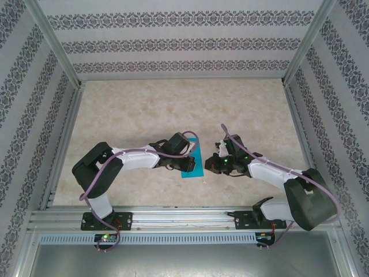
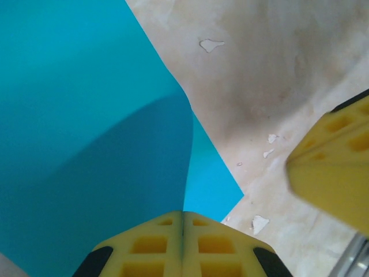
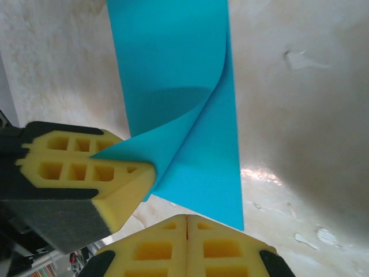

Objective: Fold a paper plane with a square sheet of paper (fold left side to right side)
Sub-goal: Fold the triangle a second time at the center of the table.

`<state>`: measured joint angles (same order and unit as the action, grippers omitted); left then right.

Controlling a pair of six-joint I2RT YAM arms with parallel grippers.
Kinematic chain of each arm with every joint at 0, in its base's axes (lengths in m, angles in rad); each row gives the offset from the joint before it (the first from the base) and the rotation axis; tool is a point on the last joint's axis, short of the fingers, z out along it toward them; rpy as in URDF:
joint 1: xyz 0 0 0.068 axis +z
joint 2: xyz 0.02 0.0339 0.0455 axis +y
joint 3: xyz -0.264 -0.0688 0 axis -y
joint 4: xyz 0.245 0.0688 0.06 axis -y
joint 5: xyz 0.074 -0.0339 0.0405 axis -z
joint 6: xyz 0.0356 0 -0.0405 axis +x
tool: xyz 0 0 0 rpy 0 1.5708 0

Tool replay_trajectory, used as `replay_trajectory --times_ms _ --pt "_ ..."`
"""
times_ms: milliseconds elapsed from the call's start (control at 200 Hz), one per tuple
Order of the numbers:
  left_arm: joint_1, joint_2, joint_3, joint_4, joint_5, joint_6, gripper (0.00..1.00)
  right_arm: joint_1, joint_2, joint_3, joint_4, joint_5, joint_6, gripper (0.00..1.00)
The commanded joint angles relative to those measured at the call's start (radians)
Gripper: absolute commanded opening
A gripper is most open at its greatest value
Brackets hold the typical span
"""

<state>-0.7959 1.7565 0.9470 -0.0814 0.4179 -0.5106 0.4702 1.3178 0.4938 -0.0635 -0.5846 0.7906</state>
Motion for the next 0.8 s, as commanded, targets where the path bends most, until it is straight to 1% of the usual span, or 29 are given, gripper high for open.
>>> replay_trajectory --times_ms 0,185,260,480,794 --pt "0.018 -0.030 -0.018 0.042 0.042 -0.036 0.01 0.041 0.050 0.010 0.040 0.037 0.021 0.00" --pt "0.029 -0.032 -0.019 0.030 0.043 -0.032 0.01 0.090 0.137 0.041 0.055 0.051 0.026 0.00" --pt "0.030 -0.031 -0.013 0.016 0.045 -0.023 0.01 0.094 0.158 0.049 0.049 0.061 0.022 0.00" --pt "0.036 -0.034 -0.012 -0.010 0.046 -0.003 0.01 0.094 0.182 0.054 0.011 0.085 0.001 0.00" --pt "0.064 -0.032 0.003 -0.057 0.069 0.059 0.01 0.094 0.196 0.048 -0.055 0.111 -0.029 0.00"
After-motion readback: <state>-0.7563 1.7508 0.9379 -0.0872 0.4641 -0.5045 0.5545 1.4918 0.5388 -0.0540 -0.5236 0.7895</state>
